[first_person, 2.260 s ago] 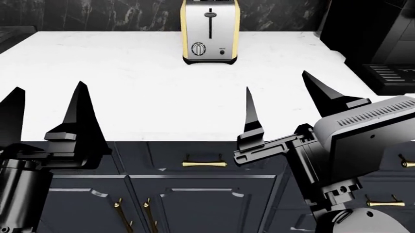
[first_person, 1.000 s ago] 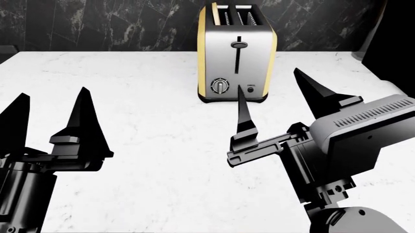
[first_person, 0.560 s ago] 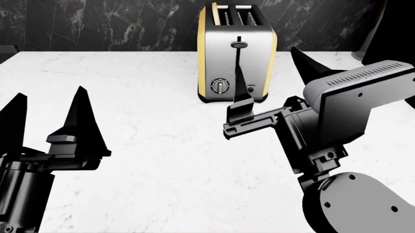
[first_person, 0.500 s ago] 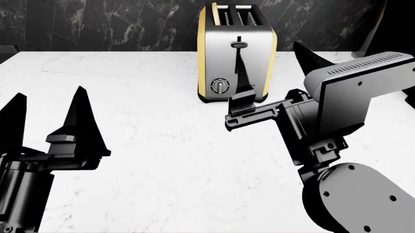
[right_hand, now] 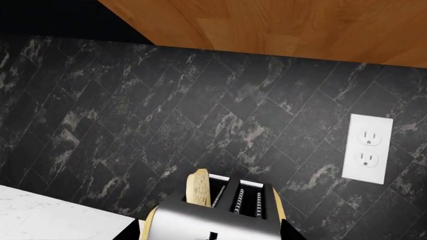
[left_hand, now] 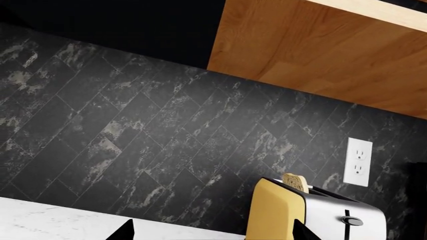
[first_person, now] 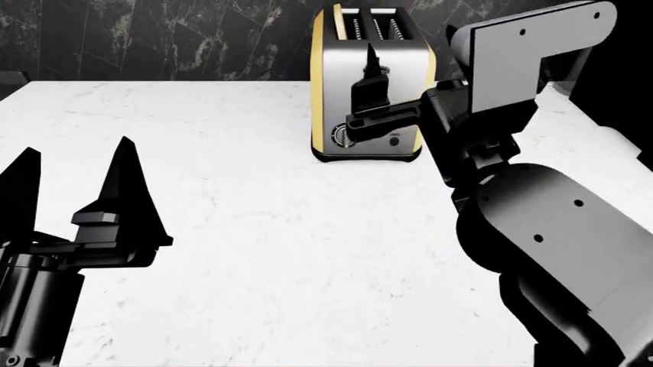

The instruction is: Push down the lever of the toaster to turn it on.

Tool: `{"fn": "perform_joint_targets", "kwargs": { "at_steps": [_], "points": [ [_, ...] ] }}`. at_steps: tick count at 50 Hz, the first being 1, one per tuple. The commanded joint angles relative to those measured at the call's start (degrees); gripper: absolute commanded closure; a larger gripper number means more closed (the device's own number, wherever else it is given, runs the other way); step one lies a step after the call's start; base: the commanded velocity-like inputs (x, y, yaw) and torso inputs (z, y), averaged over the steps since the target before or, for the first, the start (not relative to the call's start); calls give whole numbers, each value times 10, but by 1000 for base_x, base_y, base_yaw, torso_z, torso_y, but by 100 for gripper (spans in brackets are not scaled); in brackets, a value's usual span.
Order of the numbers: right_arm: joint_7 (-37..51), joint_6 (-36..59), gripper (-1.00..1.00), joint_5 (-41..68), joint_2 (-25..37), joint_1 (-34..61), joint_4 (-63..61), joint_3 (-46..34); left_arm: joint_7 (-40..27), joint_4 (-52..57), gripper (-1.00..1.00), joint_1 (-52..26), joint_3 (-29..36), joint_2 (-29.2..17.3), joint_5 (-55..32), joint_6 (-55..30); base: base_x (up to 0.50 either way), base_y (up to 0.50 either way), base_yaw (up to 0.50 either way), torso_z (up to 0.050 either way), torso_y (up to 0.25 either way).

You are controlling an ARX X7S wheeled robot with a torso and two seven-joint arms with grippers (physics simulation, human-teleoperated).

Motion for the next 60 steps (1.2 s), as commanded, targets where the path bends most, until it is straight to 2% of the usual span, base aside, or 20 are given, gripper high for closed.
{"fn": "perform_joint_targets", "kwargs": {
  "at_steps": [1,17,18,60],
  "points": [
    [-20,19,-100,20,-24,59,59,-4,-2,0,-100,2,2,-3,1,4,0,0,0,0,0],
    [-45,20,-100,34,-51,106,156,-6,-3,-3,-100,7,4,-7,2,12,0,0,0,0,0],
    [-47,18,100,33,-52,108,161,-8,-2,-4,-100,7,4,-7,3,12,0,0,0,0,0],
    [-58,-64,100,-12,-64,106,292,-29,-6,-12,-100,8,12,-17,2,25,0,0,0,0,0]
  ]
}}
